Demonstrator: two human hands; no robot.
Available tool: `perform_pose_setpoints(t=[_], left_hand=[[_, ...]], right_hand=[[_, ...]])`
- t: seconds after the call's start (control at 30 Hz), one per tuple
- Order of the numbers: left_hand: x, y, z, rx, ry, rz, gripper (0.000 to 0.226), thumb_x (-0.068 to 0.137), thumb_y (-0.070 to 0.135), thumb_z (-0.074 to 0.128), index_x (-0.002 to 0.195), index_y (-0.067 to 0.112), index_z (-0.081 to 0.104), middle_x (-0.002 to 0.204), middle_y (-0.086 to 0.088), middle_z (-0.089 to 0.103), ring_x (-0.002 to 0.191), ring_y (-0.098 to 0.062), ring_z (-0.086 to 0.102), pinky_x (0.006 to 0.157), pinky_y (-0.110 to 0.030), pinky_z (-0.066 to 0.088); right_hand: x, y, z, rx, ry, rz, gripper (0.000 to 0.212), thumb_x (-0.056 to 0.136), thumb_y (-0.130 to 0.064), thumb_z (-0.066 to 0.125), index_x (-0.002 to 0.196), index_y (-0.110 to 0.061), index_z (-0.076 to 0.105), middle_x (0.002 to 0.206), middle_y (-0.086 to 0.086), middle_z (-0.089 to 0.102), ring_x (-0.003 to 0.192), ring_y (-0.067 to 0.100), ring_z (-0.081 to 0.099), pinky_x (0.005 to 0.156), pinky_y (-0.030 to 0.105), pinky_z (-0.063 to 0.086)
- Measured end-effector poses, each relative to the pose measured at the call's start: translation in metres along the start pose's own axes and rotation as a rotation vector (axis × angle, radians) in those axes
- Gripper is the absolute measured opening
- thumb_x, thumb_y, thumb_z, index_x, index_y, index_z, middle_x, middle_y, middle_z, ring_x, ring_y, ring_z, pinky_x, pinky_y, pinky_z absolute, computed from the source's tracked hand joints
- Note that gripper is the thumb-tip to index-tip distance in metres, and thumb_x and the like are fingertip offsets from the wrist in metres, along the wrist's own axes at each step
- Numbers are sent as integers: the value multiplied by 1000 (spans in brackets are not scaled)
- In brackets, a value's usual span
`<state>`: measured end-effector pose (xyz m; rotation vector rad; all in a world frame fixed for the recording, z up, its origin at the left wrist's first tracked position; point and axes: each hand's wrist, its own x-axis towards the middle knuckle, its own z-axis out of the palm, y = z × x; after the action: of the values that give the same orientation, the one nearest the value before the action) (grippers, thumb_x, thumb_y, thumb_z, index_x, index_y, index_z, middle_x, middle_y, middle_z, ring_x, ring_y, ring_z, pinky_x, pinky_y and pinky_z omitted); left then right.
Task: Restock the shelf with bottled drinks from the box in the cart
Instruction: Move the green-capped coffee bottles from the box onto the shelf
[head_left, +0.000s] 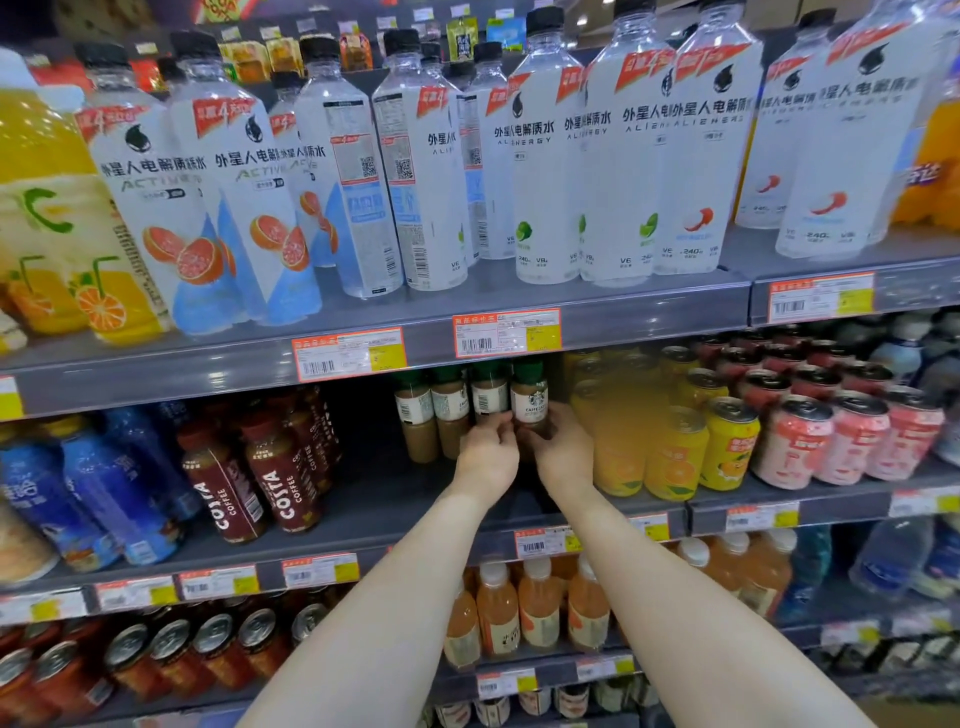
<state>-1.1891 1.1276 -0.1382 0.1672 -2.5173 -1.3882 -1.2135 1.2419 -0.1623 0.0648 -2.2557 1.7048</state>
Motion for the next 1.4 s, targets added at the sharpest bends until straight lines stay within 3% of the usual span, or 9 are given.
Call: perform_pose_setpoints(t=[0.2,0.4,0.6,0.7,0.83,1.0,1.1,1.23,1.4], left_hand=[[2,-9,-1,29,-39,-2,34,105,24,48,134,22,65,132,-6,68,122,-25,61,106,-31,45],[5,-7,-3,7,-9,20,30,103,21,51,130,22,65,125,-4,69,115,-22,62,93,-22,40],[1,-8,-4,5,-25,2,33,101,20,53,131,23,66,124,2,71,117,-20,64,103,-29,47],[-5,-8,-6,20,-31,-11,33,100,21,53,130,25,66,120,4,72,115,-19,65,99,-27,47],[-16,-9,-9,103,-20,-32,34,101,23,53,134,20,62,124,-1,71,118,-21,63,94,-22,42],[-40,-15,-15,318,-114,92,41,98,28,54,137,20,58,129,-5,68,118,-26,64,97,-42,54],[-50,-15,-21,512,-162,169,43,101,28,51,142,18,54,140,-5,60,125,-26,59,100,-42,51],[-69,-12,-33,599,-123,117,44,102,34,48,143,20,52,141,-3,58,126,-26,56,99,-39,50],[-111,-6,-48,726,-107,194,48,100,37,50,145,19,50,137,-7,57,121,-27,57,96,-42,52]], right_hand=[[12,-5,6,-9,5,59,47,86,-8,76,130,-13,61,125,7,71,114,22,66,90,23,44],[18,-3,11,-79,3,53,47,88,-11,74,133,-15,60,128,8,69,119,26,64,97,30,47],[25,-5,16,-107,-26,90,52,91,-15,71,140,-20,55,133,8,67,124,30,62,104,39,49],[26,-6,16,-136,-39,103,55,90,-18,72,142,-21,54,133,8,67,123,31,63,102,40,51],[19,0,15,-201,-65,162,57,92,-26,72,143,-14,51,134,12,65,122,34,62,97,37,50],[2,-3,14,-217,-33,161,38,97,-23,63,132,-6,58,122,19,69,112,40,65,87,37,51],[-10,-5,8,-222,-4,105,37,97,-15,61,133,-6,61,124,19,69,115,40,64,90,37,50],[-36,-11,-10,-276,-64,57,43,98,-14,57,140,-12,59,133,13,67,123,34,62,99,38,50],[-79,-25,-37,-377,-148,17,47,100,-20,56,147,-18,52,142,8,61,127,28,60,101,39,52]])
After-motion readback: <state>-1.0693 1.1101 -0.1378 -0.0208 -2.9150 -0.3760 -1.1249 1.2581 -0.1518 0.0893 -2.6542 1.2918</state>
